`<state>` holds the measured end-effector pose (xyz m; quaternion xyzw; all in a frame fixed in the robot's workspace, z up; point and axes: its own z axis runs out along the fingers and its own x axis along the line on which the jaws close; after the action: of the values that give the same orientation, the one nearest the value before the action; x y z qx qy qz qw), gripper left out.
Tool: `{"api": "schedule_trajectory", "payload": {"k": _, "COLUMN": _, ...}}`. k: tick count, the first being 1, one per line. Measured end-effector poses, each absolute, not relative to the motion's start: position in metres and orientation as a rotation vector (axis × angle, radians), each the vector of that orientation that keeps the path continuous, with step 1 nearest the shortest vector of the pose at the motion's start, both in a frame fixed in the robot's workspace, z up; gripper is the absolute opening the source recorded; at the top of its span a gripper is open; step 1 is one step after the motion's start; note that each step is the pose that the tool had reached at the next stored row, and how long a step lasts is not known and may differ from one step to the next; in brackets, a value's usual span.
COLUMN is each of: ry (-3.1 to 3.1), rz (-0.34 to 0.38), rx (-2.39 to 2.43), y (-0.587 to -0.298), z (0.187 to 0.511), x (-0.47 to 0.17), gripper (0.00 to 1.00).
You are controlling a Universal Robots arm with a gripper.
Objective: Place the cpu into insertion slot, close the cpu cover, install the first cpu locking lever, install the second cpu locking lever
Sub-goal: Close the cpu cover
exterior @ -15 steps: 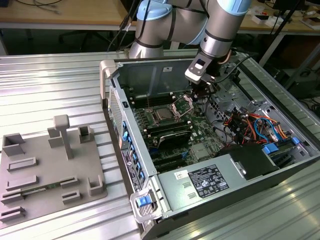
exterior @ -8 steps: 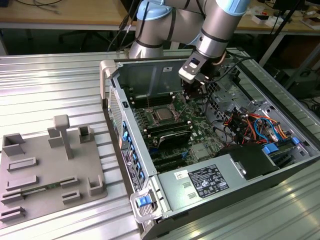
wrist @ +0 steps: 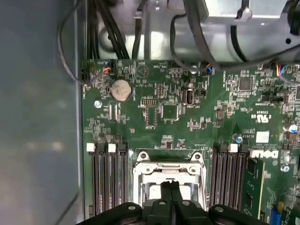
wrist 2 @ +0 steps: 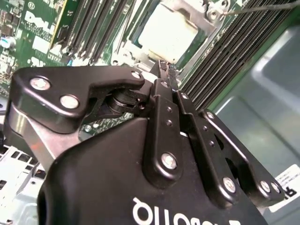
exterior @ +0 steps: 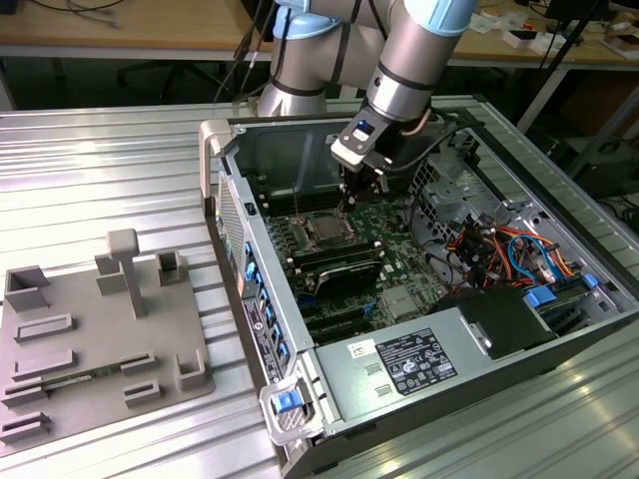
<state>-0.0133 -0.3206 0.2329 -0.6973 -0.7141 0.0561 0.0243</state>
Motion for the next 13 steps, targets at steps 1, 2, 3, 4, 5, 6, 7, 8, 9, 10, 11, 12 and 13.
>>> {"api": "schedule_trajectory", "payload": {"k": 1, "ry": -2.211, "rz": 0.174, "rx": -2.156, "y": -0.321, "z": 0.232, "x": -0.018, "gripper": 0.11}}
{"api": "schedule_trajectory", "payload": {"k": 2, "ry": -2.212, "rz": 0.175, "rx": -2.154, "y": -0.321, "z": 0.23, "x": -0.022, "gripper": 0.11}}
{"api": "schedule_trajectory", "payload": {"k": 3, "ry": -2.212, "rz": 0.175, "rx": -2.153, "y": -0.321, "z": 0.229, "x": -0.026, "gripper": 0.11}}
{"api": "schedule_trajectory", "payload": {"k": 4, "ry": -2.213, "rz": 0.175, "rx": -2.152, "y": -0.32, "z": 0.228, "x": -0.031, "gripper": 0.11}}
{"api": "schedule_trajectory", "payload": {"k": 5, "ry": -2.214, "rz": 0.175, "rx": -2.151, "y": -0.32, "z": 0.226, "x": -0.034, "gripper": 0.11}}
{"api": "schedule_trajectory", "payload": {"k": 6, "ry": -2.215, "rz": 0.176, "rx": -2.15, "y": -0.32, "z": 0.225, "x": -0.038, "gripper": 0.11}}
{"api": "schedule_trajectory", "payload": {"k": 7, "ry": -2.216, "rz": 0.176, "rx": -2.149, "y": -0.32, "z": 0.224, "x": -0.041, "gripper": 0.11}}
{"api": "schedule_trajectory", "payload": {"k": 8, "ry": -2.218, "rz": 0.177, "rx": -2.147, "y": -0.32, "z": 0.223, "x": -0.046, "gripper": 0.11}}
{"api": "schedule_trajectory", "payload": {"k": 9, "ry": -2.219, "rz": 0.177, "rx": -2.145, "y": -0.32, "z": 0.222, "x": -0.05, "gripper": 0.11}}
{"api": "schedule_trajectory", "payload": {"k": 10, "ry": -2.221, "rz": 0.177, "rx": -2.144, "y": -0.32, "z": 0.222, "x": -0.052, "gripper": 0.11}}
{"api": "schedule_trajectory", "payload": {"k": 11, "ry": -2.223, "rz": 0.177, "rx": -2.141, "y": -0.32, "z": 0.222, "x": -0.055, "gripper": 0.11}}
{"api": "schedule_trajectory", "payload": {"k": 12, "ry": -2.226, "rz": 0.177, "rx": -2.138, "y": -0.32, "z": 0.222, "x": -0.057, "gripper": 0.11}}
{"api": "schedule_trajectory", "payload": {"k": 13, "ry": -2.229, "rz": 0.177, "rx": -2.136, "y": -0.32, "z": 0.221, "x": -0.059, "gripper": 0.11}}
